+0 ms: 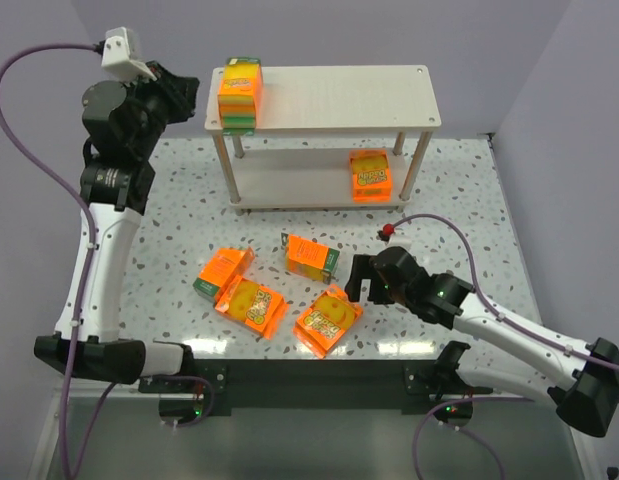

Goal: Place and organize the cleaning sponges onto the shelf

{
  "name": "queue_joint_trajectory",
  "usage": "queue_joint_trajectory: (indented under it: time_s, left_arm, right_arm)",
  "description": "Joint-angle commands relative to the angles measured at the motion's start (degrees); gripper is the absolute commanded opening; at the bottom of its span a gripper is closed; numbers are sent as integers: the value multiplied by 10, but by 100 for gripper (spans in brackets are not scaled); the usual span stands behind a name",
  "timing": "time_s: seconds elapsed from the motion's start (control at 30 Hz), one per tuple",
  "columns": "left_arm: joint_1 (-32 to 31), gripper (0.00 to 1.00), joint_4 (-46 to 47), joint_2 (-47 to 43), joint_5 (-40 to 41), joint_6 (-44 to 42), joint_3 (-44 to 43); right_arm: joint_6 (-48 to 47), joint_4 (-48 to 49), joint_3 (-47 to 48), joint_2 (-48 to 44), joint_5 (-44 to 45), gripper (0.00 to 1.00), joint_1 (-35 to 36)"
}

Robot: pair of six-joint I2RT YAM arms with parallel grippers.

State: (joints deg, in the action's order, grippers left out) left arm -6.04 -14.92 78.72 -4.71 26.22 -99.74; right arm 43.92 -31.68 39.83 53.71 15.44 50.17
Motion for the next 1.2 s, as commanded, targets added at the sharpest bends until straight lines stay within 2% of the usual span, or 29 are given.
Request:
queue_joint_trajectory:
  time_s: [0.0,0.07,0.27,0.4,0.67,0.9,1.17]
  left_arm:
    - [1,19,16,-23,-38,-22,69]
    - [0,9,18,-40,-51,-30,104]
    - [-5,0,15,-35,-81,-79,130]
    - [-21,0,25,-25,-108,-91,138]
    - [-60,0,47,-16,-90,-78,158]
    - [-63,0,59,24,-58,-77,135]
    - [-68,0,70,57,-58,-73,100]
  right_arm:
    - [2,22,7,7,-4,99,-3]
    - [1,24,6,10,-6,99,-2]
    - [5,37,2,19,-17,99,-2]
    - [7,43,0,24,-19,99,-2]
    - [7,41,-6,19,-15,99,-2]
    - [6,39,-6,14,-16,99,-2]
    - [5,33,-7,6,-10,99,-2]
